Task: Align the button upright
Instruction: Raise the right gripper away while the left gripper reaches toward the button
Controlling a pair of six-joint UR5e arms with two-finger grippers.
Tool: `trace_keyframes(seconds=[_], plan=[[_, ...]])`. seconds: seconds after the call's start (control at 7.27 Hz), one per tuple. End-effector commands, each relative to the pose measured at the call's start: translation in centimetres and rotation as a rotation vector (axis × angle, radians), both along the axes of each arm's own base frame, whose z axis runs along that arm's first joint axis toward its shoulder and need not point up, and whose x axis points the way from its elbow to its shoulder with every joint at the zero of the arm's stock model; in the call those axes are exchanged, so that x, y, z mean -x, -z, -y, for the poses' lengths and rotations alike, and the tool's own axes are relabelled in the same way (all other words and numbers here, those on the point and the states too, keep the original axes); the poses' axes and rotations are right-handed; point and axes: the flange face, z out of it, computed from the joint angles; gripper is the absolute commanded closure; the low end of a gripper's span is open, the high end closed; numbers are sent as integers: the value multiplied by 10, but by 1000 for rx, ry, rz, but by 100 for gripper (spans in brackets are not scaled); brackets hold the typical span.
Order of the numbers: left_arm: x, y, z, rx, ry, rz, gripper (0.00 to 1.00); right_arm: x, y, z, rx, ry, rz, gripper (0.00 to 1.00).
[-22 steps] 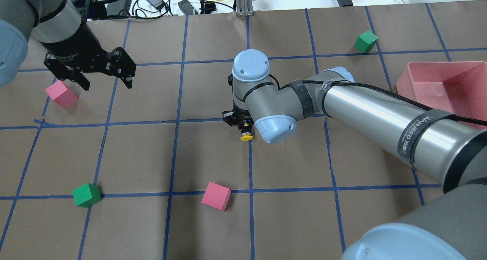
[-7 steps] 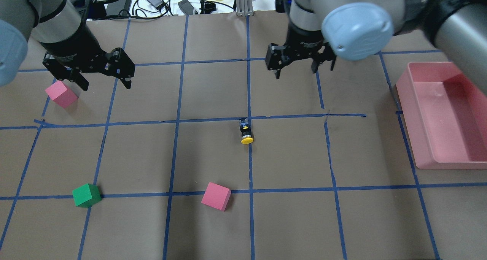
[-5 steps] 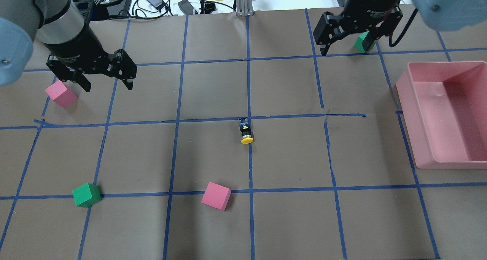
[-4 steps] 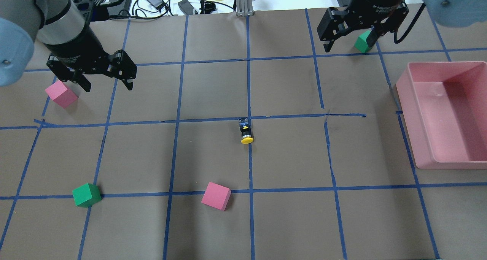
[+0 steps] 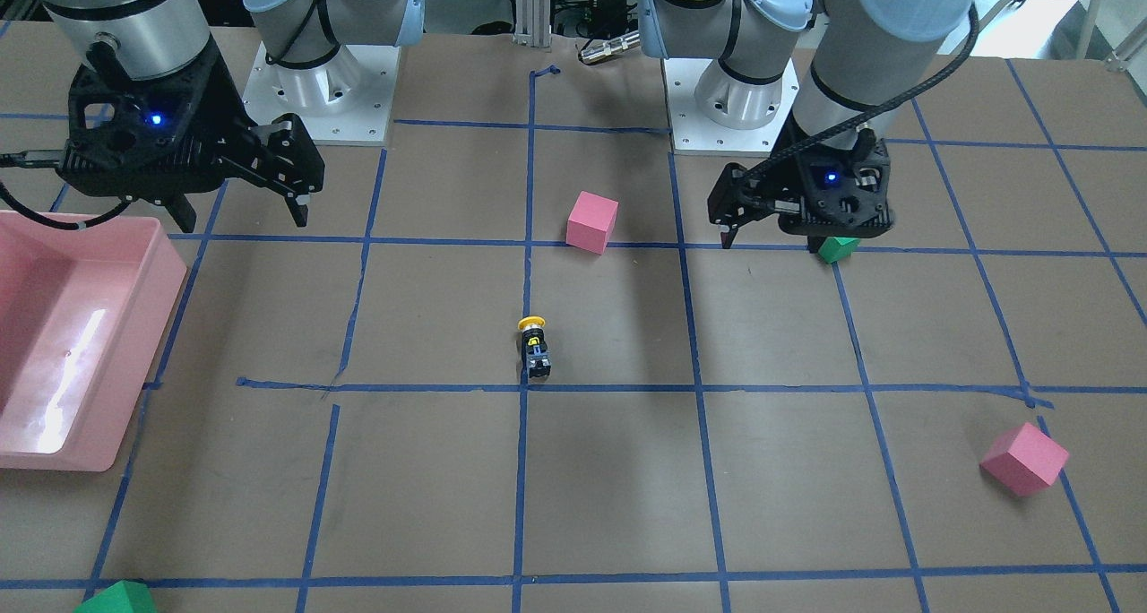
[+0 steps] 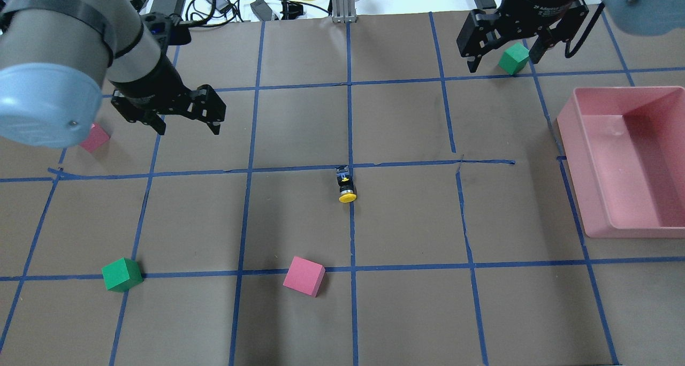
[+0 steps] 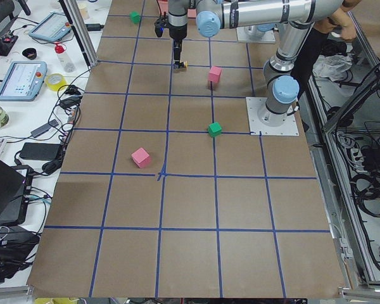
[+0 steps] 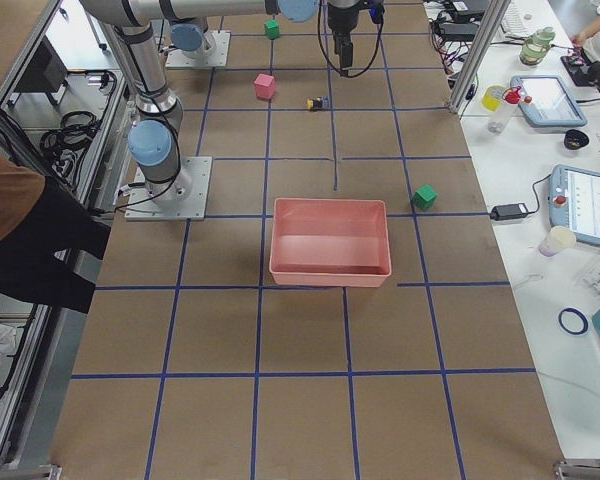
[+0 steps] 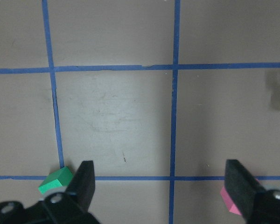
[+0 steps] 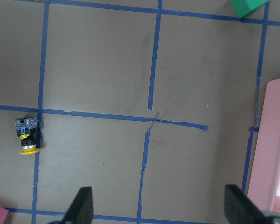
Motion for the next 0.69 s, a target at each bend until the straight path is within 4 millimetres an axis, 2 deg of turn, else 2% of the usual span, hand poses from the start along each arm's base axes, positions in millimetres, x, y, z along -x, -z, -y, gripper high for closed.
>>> trace_keyframes(seconds=[0.0, 0.41, 0.55], plan=[[48, 63, -12, 18, -42, -140, 0, -4, 0, -1, 3, -4, 9, 0], [115, 96, -22, 24, -70, -188, 0, 0, 2, 1, -1, 4, 3, 0], [129, 114, -24, 23, -88, -195, 0, -1, 0, 1, 2, 2, 7, 0]])
